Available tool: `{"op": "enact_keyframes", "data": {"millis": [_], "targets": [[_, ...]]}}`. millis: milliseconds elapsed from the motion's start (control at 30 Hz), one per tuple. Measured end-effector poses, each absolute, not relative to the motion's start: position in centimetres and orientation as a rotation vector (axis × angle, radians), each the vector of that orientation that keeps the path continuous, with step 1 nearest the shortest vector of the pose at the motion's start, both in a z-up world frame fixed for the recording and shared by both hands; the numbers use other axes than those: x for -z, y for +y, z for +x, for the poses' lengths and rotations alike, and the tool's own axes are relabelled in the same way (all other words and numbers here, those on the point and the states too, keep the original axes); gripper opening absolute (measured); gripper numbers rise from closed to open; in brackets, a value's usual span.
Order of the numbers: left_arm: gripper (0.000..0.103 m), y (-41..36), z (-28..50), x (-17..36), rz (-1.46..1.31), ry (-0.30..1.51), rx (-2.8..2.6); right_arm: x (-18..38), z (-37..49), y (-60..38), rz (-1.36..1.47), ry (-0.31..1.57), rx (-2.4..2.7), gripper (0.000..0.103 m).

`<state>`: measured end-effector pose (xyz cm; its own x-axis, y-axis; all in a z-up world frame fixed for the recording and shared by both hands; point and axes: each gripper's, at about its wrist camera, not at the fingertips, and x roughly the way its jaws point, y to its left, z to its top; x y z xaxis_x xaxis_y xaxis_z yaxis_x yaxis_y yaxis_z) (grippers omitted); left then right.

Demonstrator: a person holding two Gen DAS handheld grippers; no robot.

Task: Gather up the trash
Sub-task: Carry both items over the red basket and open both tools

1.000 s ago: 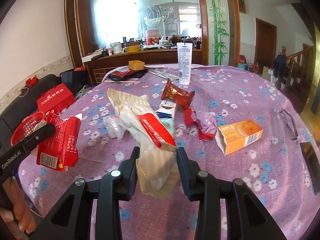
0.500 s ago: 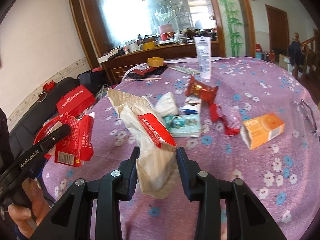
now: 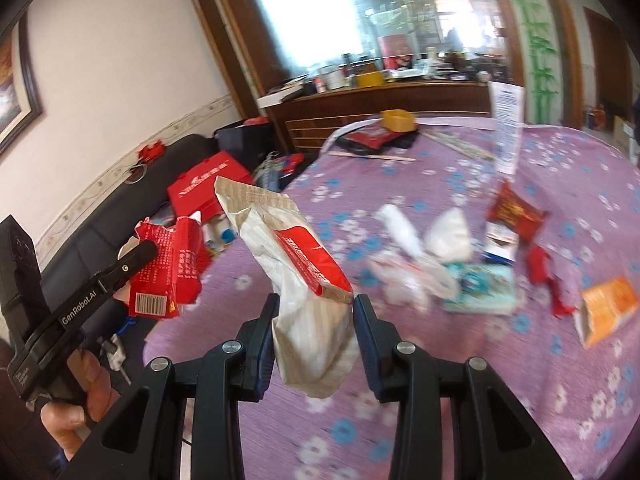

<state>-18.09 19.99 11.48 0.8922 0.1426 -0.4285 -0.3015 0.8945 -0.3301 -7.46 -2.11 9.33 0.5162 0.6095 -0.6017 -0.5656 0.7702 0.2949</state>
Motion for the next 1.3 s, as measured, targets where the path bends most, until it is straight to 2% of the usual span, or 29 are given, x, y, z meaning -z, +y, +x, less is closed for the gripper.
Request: {"op": "enact_keyframes", "data": {"millis": [433, 767, 800, 833, 867, 900, 933, 1133, 1300], "targets": [[0.004, 33.2, -22.0, -9.5, -0.594, 0.385, -0.532, -10.5, -5.5, 12.3, 0.024, 0.847, -0.952, 0.040], [0.004, 38.6, -21.5, -7.5, -0.622, 0.421, -0.608, -8.4, -2.9, 24.6, 0.052, 0.962, -1.065, 0.041], [0.007, 39.0, -21.2, -7.3, -0.614, 0.435, -0.614, -8.1, -2.7, 25.6, 0.054, 0.966, -1.077, 0.044], [0.022, 39.2, -21.1, -7.2, -0.615, 0.443, -0.616, -7.9, -2.5, 26.4, 0.052, 0.969, -1.080, 0.044], [0.037, 39.4, -21.3, -7.1, -0.628, 0.447, -0.624, -7.5, -2.1, 27.3, 0.048, 0.980, -1.078, 0.051], [0.068, 39.6, -21.7, -6.8, -0.652, 0.435, -0.640, -7.2, -1.9, 27.3, 0.057, 0.986, -1.075, 0.052], [0.071, 39.5, -22.1, -6.8, -0.658, 0.409, -0.651, -7.1, -1.8, 27.1, 0.075, 0.990, -1.075, 0.052], [0.071, 36.5, -23.2, -6.9, -0.653, 0.390, -0.583, -8.3, -2.6, 21.0, 0.080, 0.913, -1.034, 0.052], [0.071, 31.5, -21.0, -6.8, -0.595, 0.444, -0.458, -8.1, -4.7, 12.5, 0.047, 0.847, -0.924, 0.053]]}}
